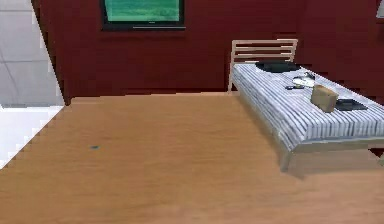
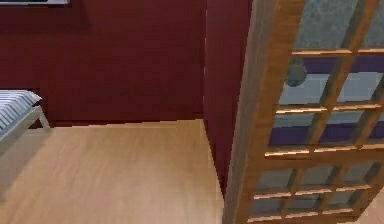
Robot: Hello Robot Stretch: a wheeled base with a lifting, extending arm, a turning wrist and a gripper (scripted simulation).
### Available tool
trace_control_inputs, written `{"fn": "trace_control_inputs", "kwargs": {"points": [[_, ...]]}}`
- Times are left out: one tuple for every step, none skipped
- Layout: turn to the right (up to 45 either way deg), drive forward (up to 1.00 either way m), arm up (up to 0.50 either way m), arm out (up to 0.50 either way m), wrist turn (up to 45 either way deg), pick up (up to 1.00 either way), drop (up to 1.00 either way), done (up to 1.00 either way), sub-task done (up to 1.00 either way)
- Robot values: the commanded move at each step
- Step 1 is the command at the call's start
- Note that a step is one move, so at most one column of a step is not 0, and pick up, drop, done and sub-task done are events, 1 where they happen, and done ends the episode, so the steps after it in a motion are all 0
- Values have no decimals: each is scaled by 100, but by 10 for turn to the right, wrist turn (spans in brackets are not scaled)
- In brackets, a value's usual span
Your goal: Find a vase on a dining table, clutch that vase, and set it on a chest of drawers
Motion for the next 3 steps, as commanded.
{"fn": "trace_control_inputs", "kwargs": {"points": [[-210,0,0,0,0,0,0,0,0],[0,100,0,0,0,0,0,0,0],[0,65,0,0,0,0,0,0,0]]}}
